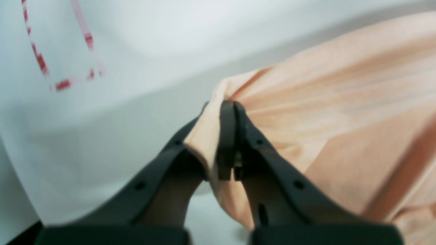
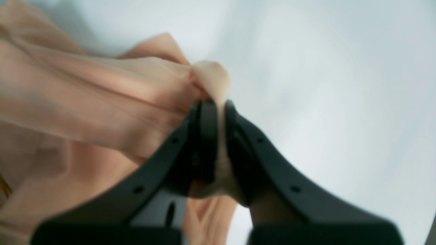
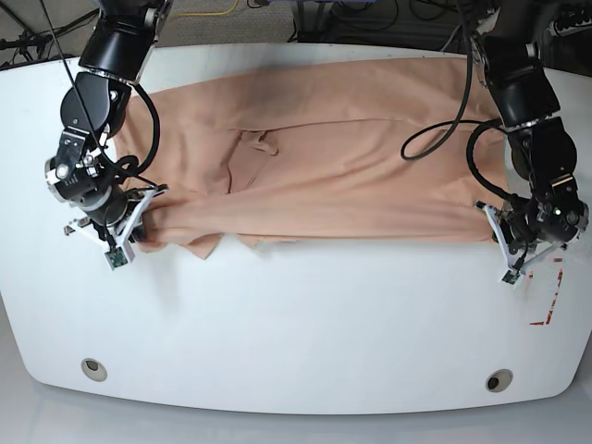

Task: Fold the T-shirt properly
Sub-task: 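Grasp the shirt hem corners with both grippers, then lift and fold the hem with both grippers over toward the collar, then lower the folded hem with both grippers and adjust the right gripper's hold, then pull the folded shirt with the right gripper toward its collar end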

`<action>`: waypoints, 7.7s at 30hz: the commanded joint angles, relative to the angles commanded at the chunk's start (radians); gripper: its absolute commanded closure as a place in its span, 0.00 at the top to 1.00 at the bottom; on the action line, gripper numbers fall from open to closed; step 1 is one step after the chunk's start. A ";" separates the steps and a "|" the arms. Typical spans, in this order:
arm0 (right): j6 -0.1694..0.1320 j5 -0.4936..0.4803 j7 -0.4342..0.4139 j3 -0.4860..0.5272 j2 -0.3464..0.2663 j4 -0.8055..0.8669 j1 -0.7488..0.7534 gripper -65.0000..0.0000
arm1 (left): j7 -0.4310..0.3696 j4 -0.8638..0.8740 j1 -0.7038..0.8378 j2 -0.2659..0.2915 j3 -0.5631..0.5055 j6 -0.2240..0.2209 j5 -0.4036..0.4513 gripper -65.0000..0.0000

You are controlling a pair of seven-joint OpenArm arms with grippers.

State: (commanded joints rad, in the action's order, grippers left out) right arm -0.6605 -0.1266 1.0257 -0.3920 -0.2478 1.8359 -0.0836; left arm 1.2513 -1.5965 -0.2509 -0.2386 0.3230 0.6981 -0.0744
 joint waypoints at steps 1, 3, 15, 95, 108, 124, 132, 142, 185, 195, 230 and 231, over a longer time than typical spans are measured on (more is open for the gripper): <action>0.000 0.000 0.005 -0.002 0.000 0.009 0.008 0.03 | 0.005 -0.011 0.009 0.000 0.000 0.000 0.000 0.00; 0.000 0.000 0.020 -0.003 0.002 0.058 0.046 0.03 | 0.025 -0.060 0.055 0.002 -0.002 0.000 0.003 0.00; 0.000 0.002 0.023 -0.003 0.035 0.158 0.221 0.03 | 0.072 -0.226 0.255 -0.002 -0.002 0.000 0.006 0.00; -0.038 0.008 -0.137 -0.127 0.132 -0.103 0.313 0.28 | -0.137 -0.130 0.574 -0.160 -0.046 0.000 -0.126 0.38; -0.038 0.002 -0.110 -0.123 0.100 0.006 0.296 0.29 | -0.184 -0.002 0.486 -0.187 -0.109 0.000 -0.109 0.38; -0.038 0.008 -0.038 -0.120 0.149 -0.091 0.092 0.81 | -0.183 -0.054 0.485 -0.184 -0.110 0.000 -0.107 0.38; -0.038 0.008 -0.038 -0.120 0.147 -0.230 -0.009 0.84 | -0.183 -0.054 0.483 -0.184 -0.109 0.000 -0.107 0.38; -0.038 0.000 -0.034 -0.120 0.189 -0.252 -0.026 0.84 | -0.183 -0.052 0.483 -0.183 -0.109 0.000 -0.107 0.38; -0.038 -0.002 -0.043 -0.121 0.176 -0.313 -0.052 0.69 | -0.183 -0.051 0.482 -0.183 -0.109 0.000 -0.107 0.38; -0.038 0.000 -0.044 -0.118 0.236 -0.319 -0.052 0.69 | -0.183 -0.051 0.482 -0.183 -0.110 0.000 -0.107 0.38; -0.038 0.000 0.069 -0.127 0.238 -0.101 -0.041 0.00 | -0.184 -0.049 0.480 -0.186 -0.110 0.000 -0.106 0.38; -0.038 0.000 0.087 -0.127 0.238 -0.071 -0.028 0.00 | -0.184 -0.049 0.480 -0.186 -0.110 0.000 -0.106 0.38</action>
State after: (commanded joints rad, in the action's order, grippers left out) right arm -0.6981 -0.1266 1.1132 -0.5194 -0.0100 1.7653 -0.1112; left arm 1.0671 -1.6456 0.2294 -0.4242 0.2125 0.6981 -0.1803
